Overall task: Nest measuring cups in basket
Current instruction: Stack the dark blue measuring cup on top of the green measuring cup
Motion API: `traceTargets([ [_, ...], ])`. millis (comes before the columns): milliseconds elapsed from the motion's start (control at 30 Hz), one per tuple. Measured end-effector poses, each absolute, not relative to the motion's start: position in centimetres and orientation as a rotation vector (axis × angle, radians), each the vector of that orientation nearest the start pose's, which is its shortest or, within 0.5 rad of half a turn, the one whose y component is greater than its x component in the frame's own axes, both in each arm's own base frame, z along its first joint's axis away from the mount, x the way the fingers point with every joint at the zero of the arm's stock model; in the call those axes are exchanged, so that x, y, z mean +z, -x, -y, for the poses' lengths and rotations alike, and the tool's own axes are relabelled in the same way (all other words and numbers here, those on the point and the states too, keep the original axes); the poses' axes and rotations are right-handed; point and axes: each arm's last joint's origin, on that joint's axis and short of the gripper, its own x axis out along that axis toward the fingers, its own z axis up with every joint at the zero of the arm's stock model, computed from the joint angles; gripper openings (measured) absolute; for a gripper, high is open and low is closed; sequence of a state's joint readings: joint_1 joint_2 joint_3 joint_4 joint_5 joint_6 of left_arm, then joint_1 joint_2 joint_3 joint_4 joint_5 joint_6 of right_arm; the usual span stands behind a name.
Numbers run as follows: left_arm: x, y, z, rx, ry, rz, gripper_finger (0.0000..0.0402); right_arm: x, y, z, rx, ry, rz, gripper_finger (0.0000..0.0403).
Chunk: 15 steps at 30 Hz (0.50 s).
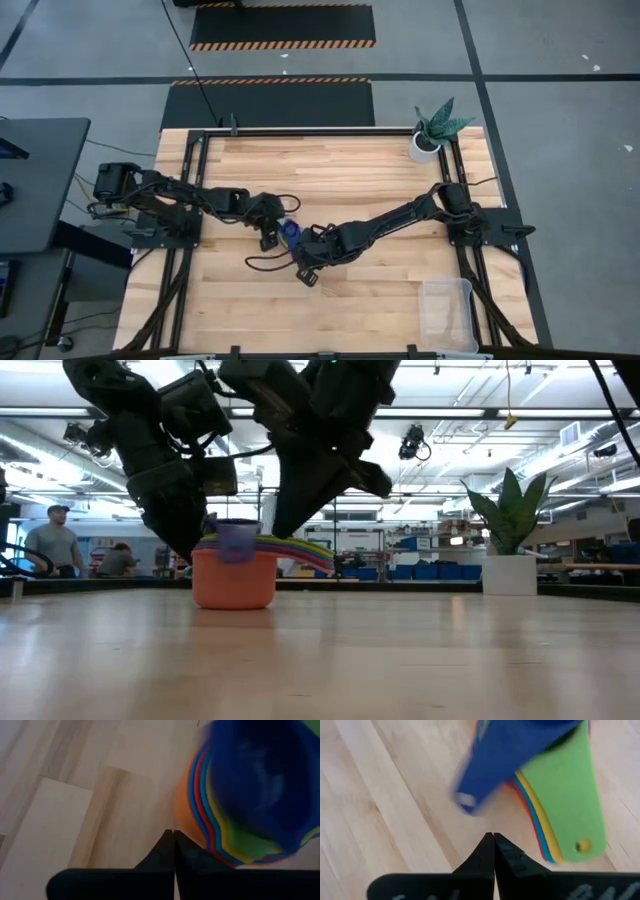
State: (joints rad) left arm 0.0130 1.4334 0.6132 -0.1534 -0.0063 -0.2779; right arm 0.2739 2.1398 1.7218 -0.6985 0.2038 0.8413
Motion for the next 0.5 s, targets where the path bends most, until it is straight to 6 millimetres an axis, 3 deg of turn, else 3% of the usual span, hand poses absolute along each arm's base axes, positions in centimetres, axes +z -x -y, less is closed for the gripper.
traceTargets([
  [367, 14.6, -24.7, -0.2, 0.155, 0.260, -0.995, 0.0000, 20.9, -42.2, -11.5, -0.393, -0.448, -1.100, 0.0000],
  [500, 15.0, -24.1, -0.3, 0.195, 0.258, -1.014, 0.0000, 21.5, -42.7, -11.8, -0.270, -0.460, -1.081, 0.0000],
])
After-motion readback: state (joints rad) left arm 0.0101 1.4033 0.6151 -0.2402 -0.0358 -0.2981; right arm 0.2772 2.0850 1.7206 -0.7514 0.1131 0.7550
